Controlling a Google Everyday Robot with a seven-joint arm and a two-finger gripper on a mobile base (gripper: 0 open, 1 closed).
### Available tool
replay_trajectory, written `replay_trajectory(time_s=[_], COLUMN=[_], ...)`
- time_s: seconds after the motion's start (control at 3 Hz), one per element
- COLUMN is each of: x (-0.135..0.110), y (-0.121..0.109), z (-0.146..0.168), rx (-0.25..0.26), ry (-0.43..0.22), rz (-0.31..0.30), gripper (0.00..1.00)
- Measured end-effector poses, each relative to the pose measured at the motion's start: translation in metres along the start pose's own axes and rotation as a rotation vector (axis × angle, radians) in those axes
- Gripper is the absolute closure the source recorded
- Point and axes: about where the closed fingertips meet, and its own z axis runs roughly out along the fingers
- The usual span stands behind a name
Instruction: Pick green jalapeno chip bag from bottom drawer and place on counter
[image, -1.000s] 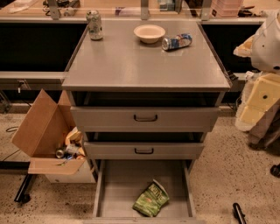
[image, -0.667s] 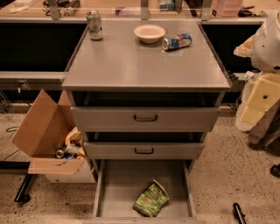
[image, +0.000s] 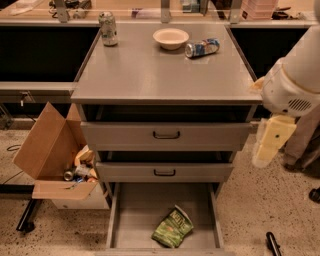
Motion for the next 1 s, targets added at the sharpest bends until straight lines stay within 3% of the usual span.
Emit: replay_trajectory(time_s=[0.33, 0.67, 1.0], x=[0.006, 0.008, 0.010], y=[0.010, 0.020, 0.033], z=[0.076, 0.121, 0.173], rx=[-0.061, -0.100, -0.151], ry=[-0.064, -0.107, -0.162], rz=[-0.054, -0.069, -0.047], gripper=[0.00, 0.00, 0.00])
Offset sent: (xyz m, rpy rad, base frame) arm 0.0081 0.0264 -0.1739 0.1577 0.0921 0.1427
